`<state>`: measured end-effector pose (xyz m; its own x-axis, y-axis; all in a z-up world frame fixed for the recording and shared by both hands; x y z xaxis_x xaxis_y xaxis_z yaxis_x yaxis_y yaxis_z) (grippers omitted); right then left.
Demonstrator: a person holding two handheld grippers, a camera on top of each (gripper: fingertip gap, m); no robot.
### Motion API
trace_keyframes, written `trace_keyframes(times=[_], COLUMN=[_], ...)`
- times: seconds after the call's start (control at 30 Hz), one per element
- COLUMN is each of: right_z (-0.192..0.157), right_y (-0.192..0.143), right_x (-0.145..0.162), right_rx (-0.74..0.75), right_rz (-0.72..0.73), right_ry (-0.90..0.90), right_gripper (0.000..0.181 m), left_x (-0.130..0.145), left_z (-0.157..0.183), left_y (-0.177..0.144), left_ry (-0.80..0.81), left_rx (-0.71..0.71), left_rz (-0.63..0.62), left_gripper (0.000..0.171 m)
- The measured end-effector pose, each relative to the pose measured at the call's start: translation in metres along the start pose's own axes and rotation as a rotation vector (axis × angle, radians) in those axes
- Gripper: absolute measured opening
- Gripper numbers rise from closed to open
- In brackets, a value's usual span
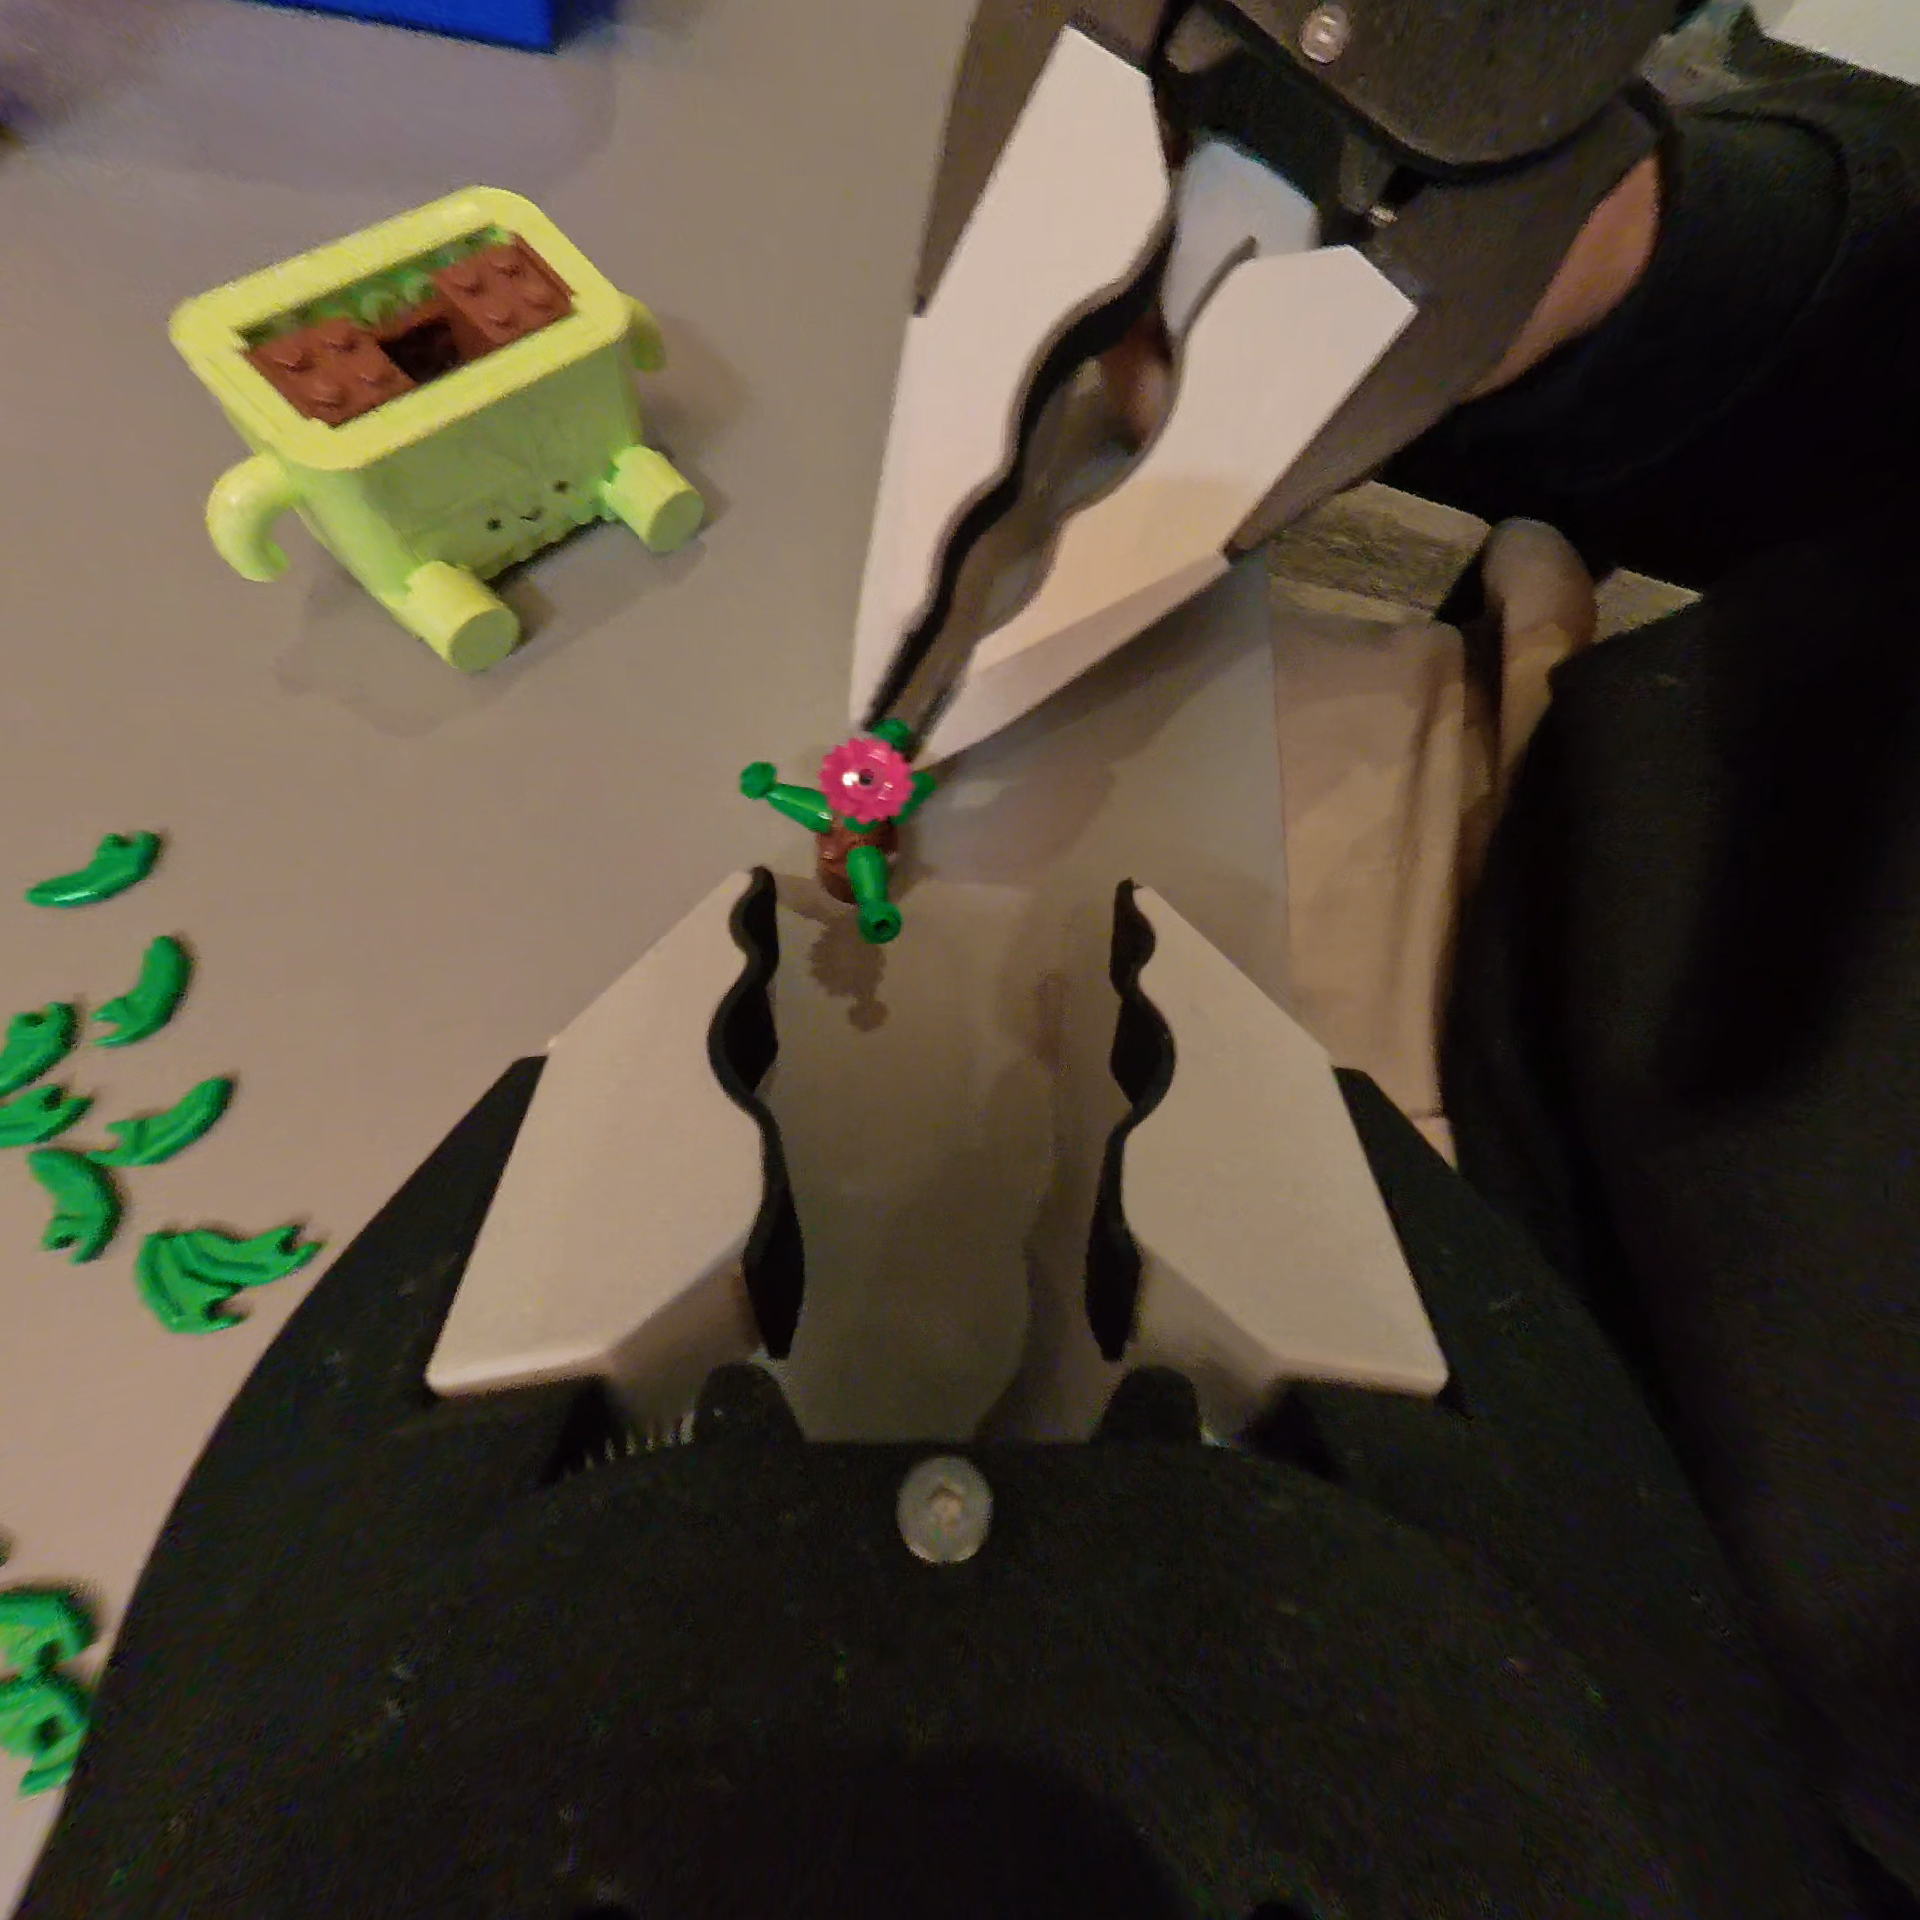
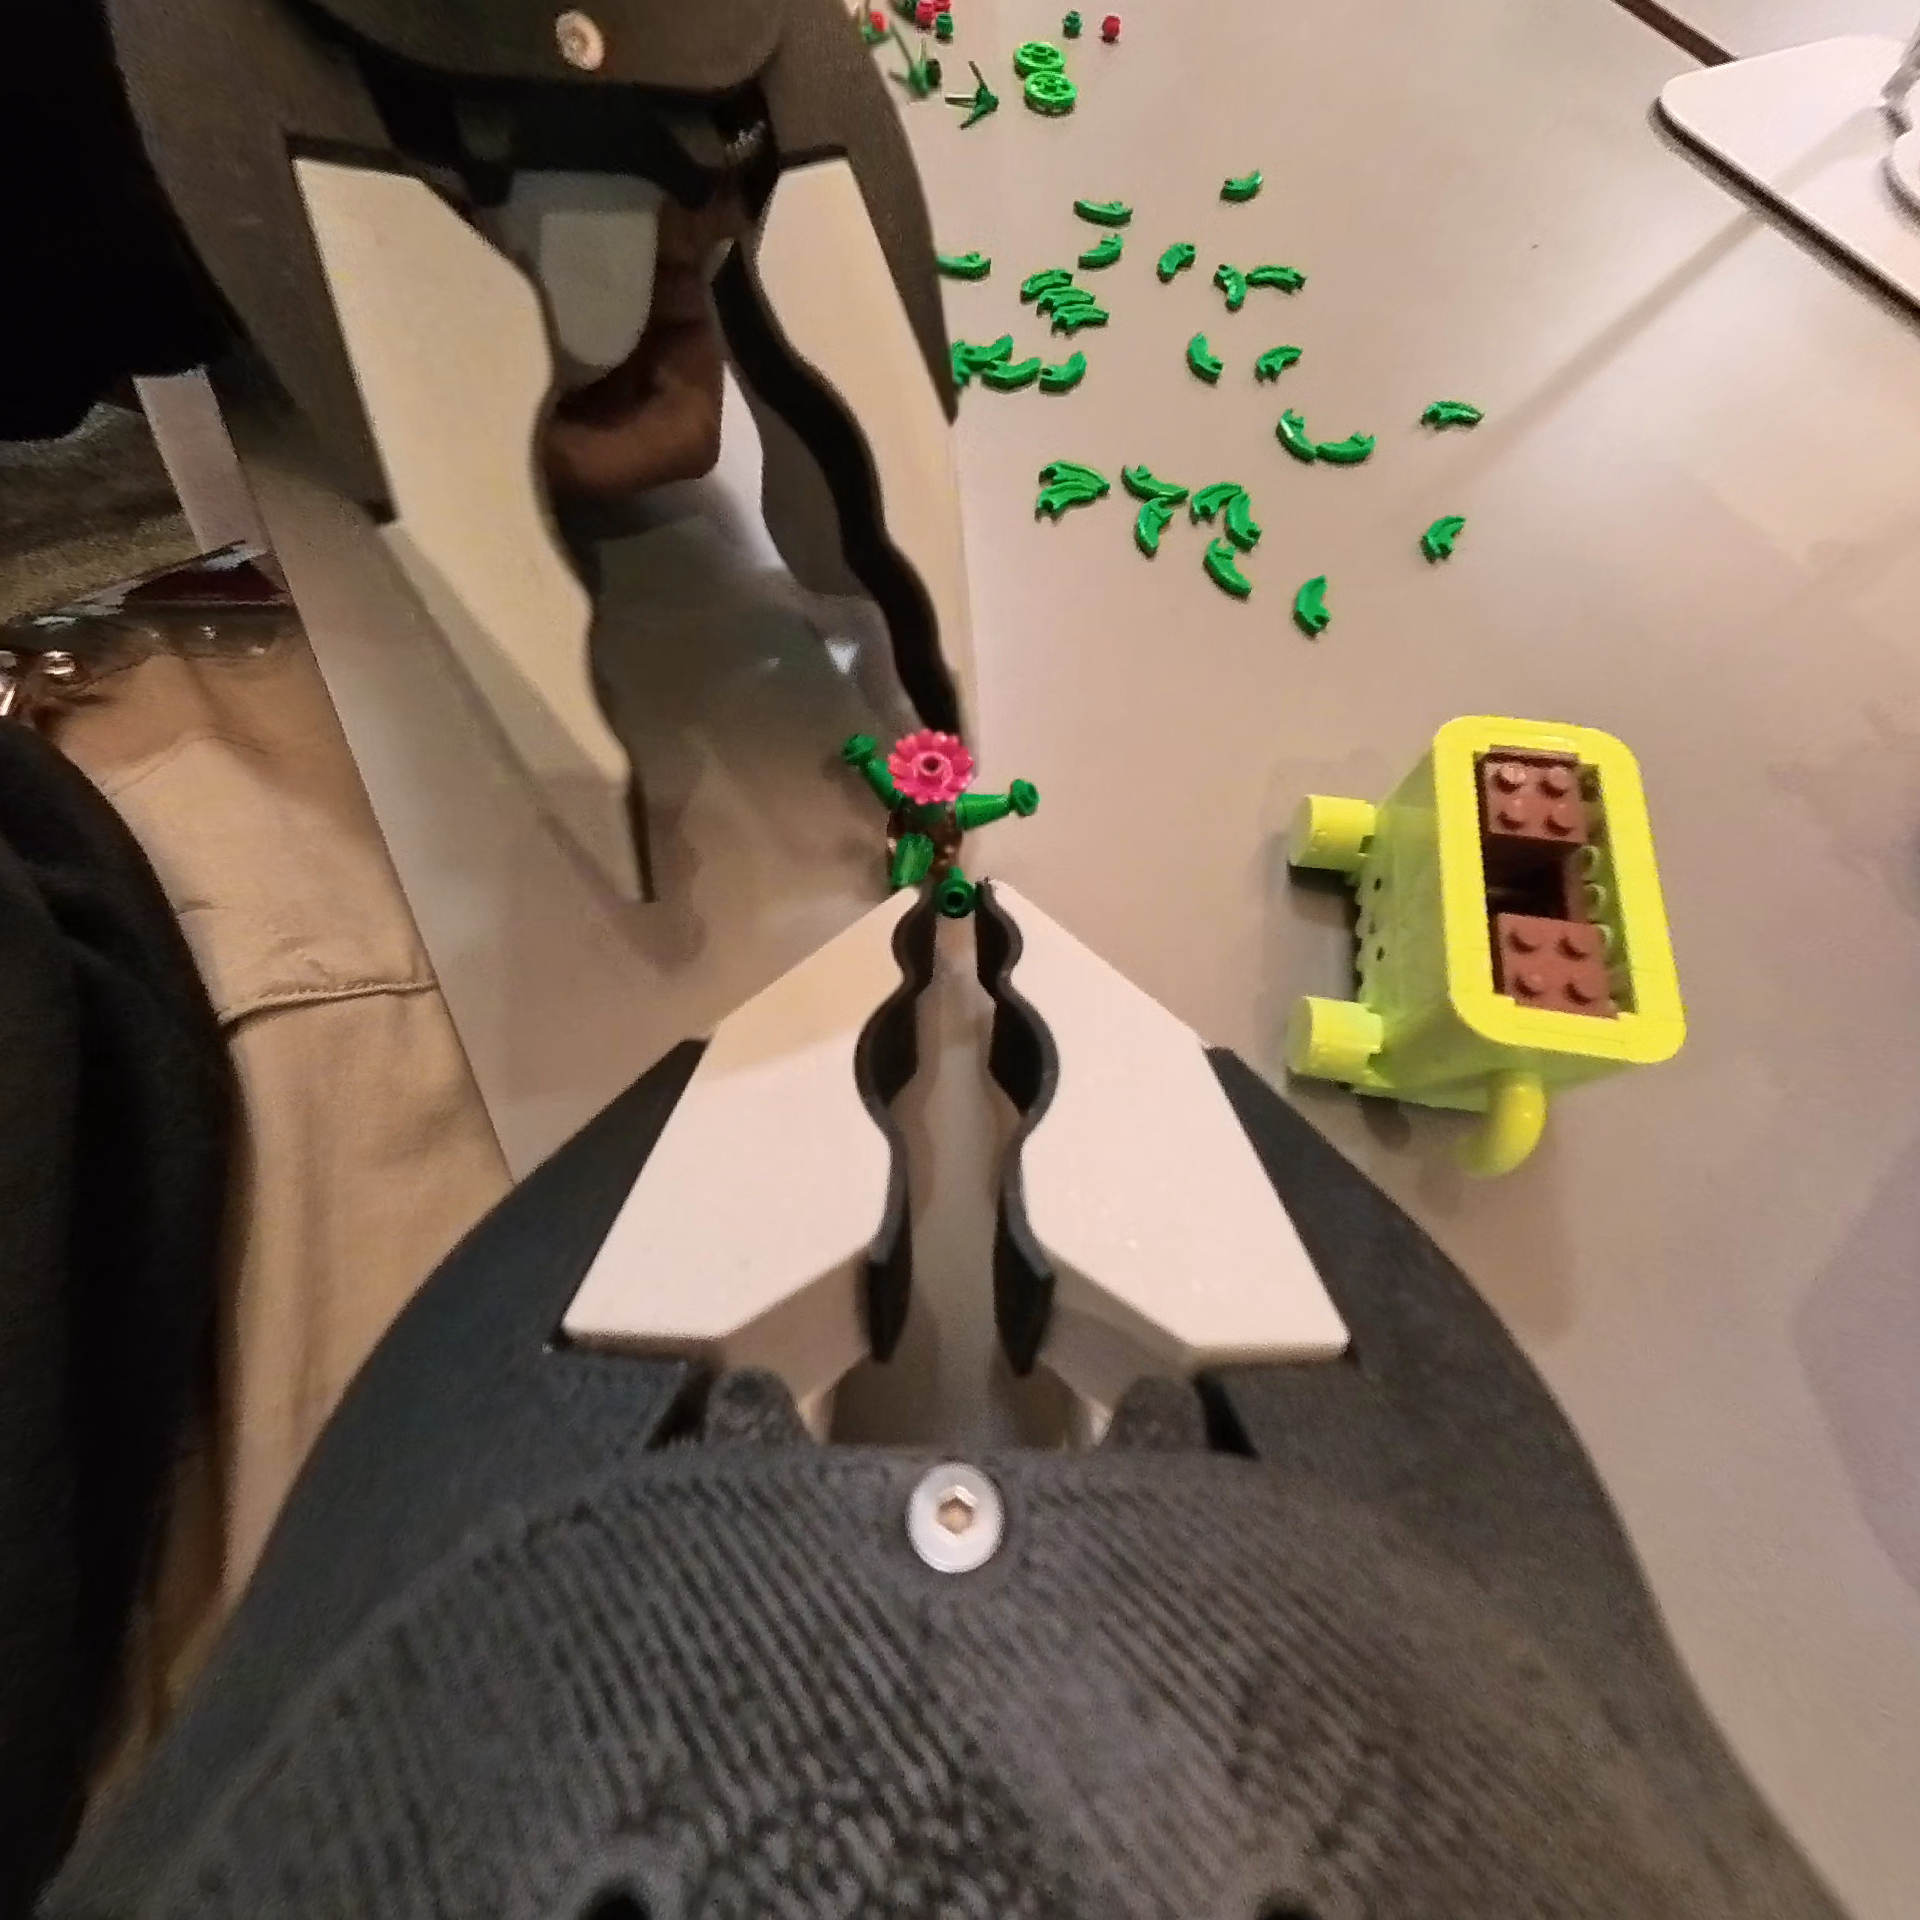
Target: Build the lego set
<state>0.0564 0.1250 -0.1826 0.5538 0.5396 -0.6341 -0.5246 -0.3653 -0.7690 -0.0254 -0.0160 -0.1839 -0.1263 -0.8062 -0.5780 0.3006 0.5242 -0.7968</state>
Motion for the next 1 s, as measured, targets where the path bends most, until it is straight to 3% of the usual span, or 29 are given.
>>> trace_keyframes(times=[0.13,0.33,0.43,0.53,0.8,1.0], right_z=[0.003,0.004,0.002,0.001,0.002,0.005], right_y=[-0.005,-0.011,-0.01,-0.01,-0.01,-0.017], right_x=[0.006,0.007,0.006,0.006,0.005,0.003], right_rx=[-0.005,-0.066,-0.087,-0.083,-0.055,-0.035], right_rz=[0.0,0.054,0.054,0.048,0.051,0.154], right_ry=[0.026,0.119,0.145,0.15,0.157,0.201], right_gripper=[0.005,0.005,0.005,0.005,0.005,0.005], left_x=[-0.003,-0.004,-0.007,-0.009,-0.01,-0.012], left_z=[-0.004,0.002,0.003,0.004,0.001,-0.002], left_y=[0.001,0.01,0.01,0.012,0.01,0.0], left_ry=[-0.033,0.019,0.057,0.092,0.069,-0.021], left_rx=[-0.096,-0.212,-0.301,-0.335,-0.3,-0.299], left_rz=[0.012,-0.07,-0.05,-0.043,-0.036,0.081], left_gripper=[0.038,0.033,0.029,0.015,0.014,0.015])
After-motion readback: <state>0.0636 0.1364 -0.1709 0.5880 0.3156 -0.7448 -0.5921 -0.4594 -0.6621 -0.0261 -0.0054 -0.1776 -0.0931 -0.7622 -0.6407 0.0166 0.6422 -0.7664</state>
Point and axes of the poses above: each gripper's, where its closed fingertips meet, y out along the fingers, x out of its underside, z = x × y across the jaws, the point moved 10 cm from there along -y, back along the fingers, and after that the axes turned 15 degrees about -z, right-handed, at the moved point
